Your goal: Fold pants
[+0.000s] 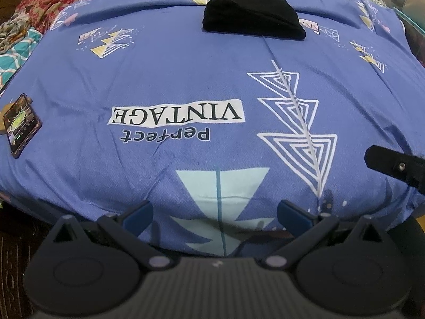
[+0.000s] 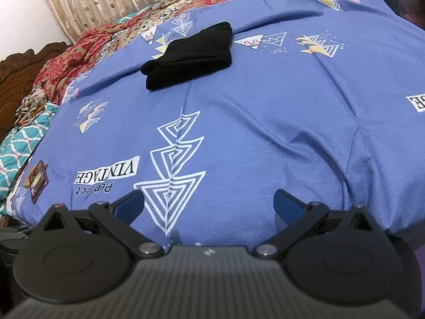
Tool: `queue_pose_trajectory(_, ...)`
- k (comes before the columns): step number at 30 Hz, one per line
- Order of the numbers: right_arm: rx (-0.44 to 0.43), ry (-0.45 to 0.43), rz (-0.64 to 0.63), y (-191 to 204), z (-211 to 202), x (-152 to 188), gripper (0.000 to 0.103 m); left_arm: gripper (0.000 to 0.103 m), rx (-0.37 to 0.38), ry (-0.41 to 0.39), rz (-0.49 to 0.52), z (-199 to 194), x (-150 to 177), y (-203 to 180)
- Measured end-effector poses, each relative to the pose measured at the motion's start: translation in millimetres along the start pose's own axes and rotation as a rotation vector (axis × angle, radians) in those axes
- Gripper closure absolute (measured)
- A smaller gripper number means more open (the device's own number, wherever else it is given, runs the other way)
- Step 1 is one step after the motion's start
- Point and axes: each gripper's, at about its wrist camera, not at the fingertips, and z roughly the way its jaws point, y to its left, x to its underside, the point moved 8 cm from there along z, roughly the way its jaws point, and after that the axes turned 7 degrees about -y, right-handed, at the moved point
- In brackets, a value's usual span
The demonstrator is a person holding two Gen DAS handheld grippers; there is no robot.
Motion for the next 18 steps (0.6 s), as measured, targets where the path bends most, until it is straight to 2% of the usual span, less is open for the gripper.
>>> queue_pose_trajectory(4,0.001,0.004,0.01,-1.7,0.4,0.6,0.0,0.0,-0.014,-0.013,-0.005,-1.6,-2.1,2.1)
queue_pose_trajectory(10,-0.01,-0.009,-0.001,2.8,-2.1,-0.5,0.0,0.0,-0.132,-0.076,0.03,-7.5,-10.4,12.1)
queue_pose_trajectory(18,-0.016,-0.018,-0.014,5.4,-2.9,-1.6,0.0,0.0,-0.149,-0.078,0.041,-5.1,-11.9,16.2)
